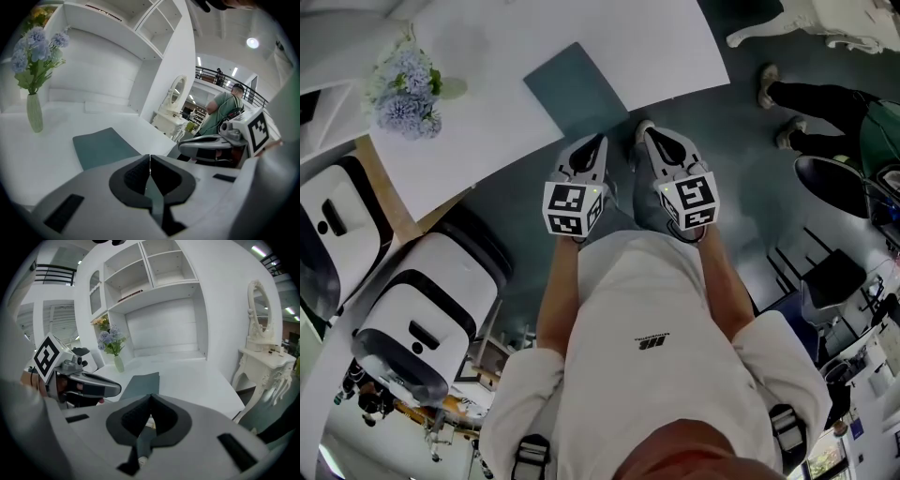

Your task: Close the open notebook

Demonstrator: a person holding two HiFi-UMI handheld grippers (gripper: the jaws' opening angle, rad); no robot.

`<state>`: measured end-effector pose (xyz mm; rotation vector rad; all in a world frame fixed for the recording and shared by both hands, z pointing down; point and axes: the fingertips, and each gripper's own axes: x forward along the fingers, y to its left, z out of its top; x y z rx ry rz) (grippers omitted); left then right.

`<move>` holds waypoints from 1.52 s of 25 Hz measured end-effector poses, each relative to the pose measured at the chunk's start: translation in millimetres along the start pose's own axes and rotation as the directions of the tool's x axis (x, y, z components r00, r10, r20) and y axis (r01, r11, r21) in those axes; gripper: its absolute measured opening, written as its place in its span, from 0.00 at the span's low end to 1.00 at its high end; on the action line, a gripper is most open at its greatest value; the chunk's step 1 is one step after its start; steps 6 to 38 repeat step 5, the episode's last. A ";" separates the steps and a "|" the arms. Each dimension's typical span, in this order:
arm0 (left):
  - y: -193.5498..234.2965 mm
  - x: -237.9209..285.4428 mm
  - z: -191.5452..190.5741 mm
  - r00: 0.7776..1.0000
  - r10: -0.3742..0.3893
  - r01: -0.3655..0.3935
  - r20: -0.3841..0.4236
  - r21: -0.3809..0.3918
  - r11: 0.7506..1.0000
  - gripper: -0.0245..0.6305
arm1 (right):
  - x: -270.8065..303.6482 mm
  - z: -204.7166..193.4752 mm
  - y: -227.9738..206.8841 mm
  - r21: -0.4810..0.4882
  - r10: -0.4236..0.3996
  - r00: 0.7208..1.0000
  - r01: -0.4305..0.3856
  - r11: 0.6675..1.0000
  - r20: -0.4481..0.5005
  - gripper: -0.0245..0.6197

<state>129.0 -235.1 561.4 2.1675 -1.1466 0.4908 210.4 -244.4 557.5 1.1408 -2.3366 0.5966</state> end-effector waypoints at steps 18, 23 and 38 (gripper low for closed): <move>0.7 -11.0 2.5 1.000 0.002 -0.002 0.010 0.008 1.000 0.04 | -4.9 3.3 8.4 -0.006 -0.005 1.000 0.005 1.000 0.004 0.03; 0.7 -11.0 2.5 1.000 0.002 -0.002 0.010 0.008 1.000 0.04 | -4.9 3.3 8.4 -0.006 -0.005 1.000 0.005 1.000 0.004 0.03; 0.7 -11.0 2.5 1.000 0.002 -0.002 0.010 0.008 1.000 0.04 | -4.9 3.3 8.4 -0.006 -0.005 1.000 0.005 1.000 0.004 0.03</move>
